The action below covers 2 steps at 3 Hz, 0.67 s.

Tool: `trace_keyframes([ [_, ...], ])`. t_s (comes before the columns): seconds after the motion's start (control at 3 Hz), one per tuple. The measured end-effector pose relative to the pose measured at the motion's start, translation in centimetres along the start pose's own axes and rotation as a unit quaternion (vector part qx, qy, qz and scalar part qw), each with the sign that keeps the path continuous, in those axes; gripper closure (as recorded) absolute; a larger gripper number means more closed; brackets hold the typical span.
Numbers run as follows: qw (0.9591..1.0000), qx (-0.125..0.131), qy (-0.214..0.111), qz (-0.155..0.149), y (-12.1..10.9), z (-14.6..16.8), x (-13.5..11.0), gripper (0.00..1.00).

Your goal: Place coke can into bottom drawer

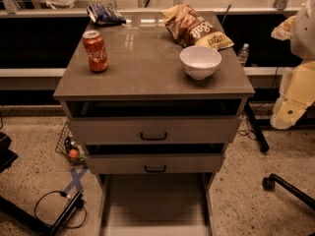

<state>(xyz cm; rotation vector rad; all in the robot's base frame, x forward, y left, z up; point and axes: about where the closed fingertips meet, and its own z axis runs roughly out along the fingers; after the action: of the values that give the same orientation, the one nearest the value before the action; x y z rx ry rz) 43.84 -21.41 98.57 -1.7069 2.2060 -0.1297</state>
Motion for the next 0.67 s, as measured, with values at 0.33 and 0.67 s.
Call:
trace_keyframes([
  [0.33,1.0000,0.000,0.000,0.000,0.0,0.0,0.0,0.00],
  [0.67,0.9994,0.008,-0.031,0.014,-0.7,0.2,-1.1,0.00],
])
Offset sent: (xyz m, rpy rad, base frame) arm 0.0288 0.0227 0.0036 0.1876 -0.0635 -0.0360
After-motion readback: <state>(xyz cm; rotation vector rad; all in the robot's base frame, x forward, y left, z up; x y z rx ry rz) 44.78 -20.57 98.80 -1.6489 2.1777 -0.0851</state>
